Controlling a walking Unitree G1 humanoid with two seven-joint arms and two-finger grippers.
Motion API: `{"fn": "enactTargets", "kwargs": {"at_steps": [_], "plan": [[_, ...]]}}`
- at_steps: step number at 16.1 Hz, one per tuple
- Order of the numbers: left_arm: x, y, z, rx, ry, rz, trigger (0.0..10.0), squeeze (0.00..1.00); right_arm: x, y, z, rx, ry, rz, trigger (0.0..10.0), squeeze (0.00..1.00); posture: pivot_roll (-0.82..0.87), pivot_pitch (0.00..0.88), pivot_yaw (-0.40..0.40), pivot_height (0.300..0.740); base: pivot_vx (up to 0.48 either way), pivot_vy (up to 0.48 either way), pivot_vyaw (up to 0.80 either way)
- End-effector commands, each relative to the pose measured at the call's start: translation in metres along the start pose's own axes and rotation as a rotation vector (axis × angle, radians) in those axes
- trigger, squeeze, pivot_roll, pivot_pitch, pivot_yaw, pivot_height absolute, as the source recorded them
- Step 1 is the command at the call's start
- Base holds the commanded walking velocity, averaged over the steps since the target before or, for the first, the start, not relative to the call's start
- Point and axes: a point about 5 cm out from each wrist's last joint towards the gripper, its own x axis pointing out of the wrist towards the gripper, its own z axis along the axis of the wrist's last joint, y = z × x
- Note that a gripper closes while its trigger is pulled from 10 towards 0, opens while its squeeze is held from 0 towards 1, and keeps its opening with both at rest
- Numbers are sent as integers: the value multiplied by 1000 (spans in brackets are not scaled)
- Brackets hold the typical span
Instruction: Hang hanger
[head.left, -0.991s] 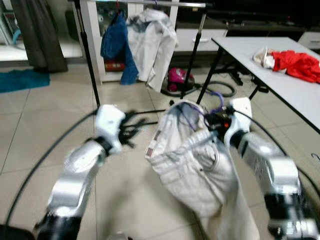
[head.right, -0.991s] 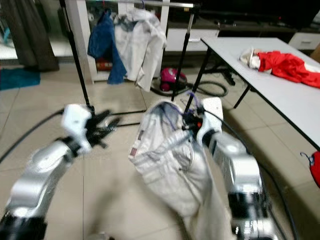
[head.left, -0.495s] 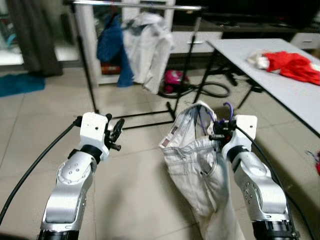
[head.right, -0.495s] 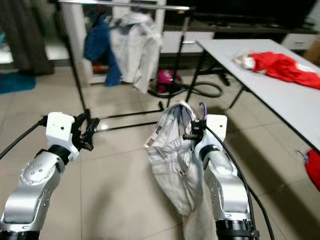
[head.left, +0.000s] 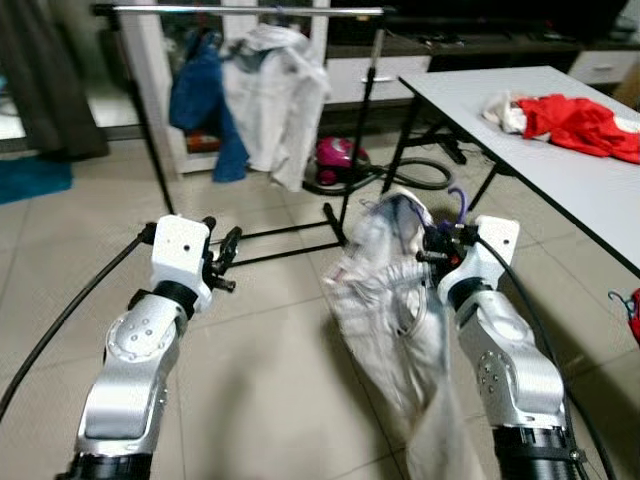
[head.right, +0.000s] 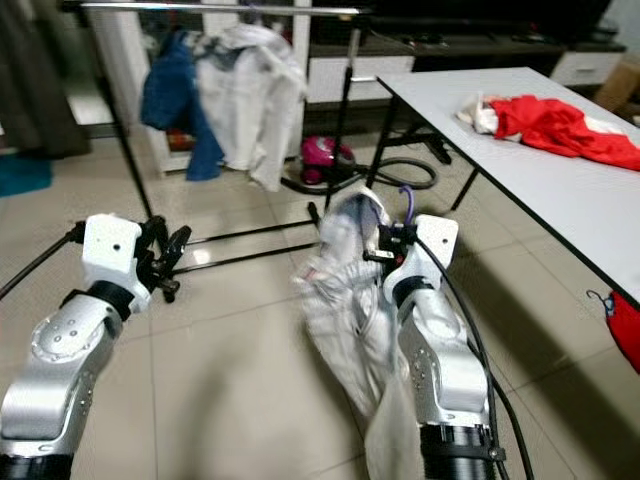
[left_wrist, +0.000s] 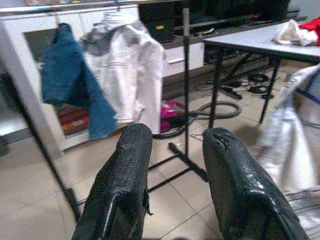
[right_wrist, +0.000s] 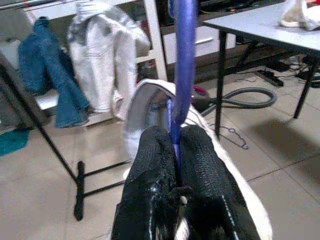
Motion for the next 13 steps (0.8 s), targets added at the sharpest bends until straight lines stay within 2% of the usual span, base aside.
{"fn": "enactTargets", "kwargs": {"at_steps": [1,13], "plan": [[0,-4,-1,-5,8,-15,10000,0,-1,-2,15,2,-72,-10,10000,0,89,0,-70,740,375,0,0],[3,-6,2,-1,5,-32,10000,0,2,-3,19,3,-83,-15,10000,0,88,0,-65,740,374,0,0]]}}
